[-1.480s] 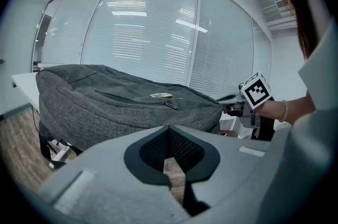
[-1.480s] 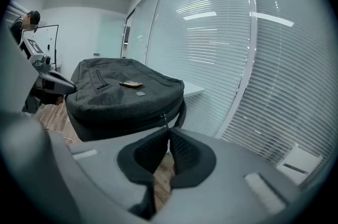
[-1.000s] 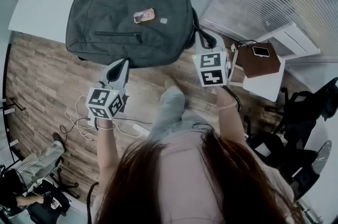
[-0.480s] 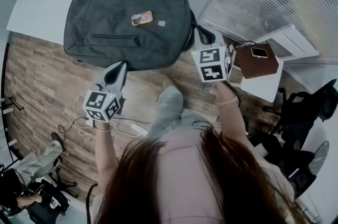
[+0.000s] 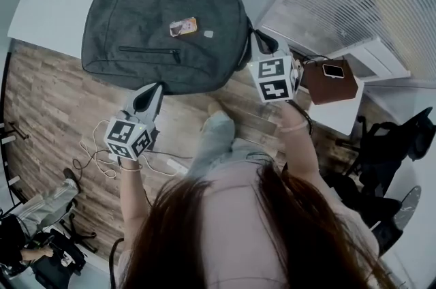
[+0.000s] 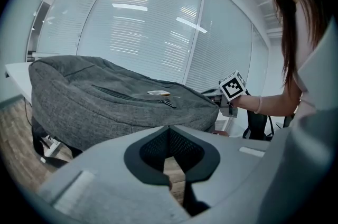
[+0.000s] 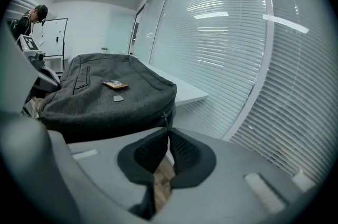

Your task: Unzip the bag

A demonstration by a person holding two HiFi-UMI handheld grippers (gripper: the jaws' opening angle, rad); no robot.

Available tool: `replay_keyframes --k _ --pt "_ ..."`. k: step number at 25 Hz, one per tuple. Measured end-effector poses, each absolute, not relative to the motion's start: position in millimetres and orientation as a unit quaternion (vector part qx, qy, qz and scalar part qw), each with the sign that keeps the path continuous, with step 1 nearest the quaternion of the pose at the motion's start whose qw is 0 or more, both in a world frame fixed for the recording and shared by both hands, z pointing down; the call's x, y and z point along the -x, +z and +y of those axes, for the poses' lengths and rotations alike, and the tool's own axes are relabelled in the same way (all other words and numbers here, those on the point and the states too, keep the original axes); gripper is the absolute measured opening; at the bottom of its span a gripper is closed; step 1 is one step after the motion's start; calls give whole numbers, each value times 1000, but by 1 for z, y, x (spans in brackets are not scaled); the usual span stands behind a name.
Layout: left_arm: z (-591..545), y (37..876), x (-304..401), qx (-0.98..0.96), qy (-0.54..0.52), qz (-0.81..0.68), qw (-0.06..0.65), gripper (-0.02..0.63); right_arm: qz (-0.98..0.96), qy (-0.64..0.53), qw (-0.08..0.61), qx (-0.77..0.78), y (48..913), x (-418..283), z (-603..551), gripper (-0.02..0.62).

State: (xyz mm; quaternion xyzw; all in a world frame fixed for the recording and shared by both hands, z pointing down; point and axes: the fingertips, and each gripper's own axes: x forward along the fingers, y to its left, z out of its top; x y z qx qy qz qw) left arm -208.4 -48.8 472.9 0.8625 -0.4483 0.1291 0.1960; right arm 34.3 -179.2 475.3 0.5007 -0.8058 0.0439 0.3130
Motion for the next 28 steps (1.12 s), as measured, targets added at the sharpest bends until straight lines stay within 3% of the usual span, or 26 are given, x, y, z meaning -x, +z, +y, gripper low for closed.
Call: replay_keyframes --k 28 --pt "-52 474 211 -870 109 -438 197 8 -833 21 332 -442 475 -28 -229 17"
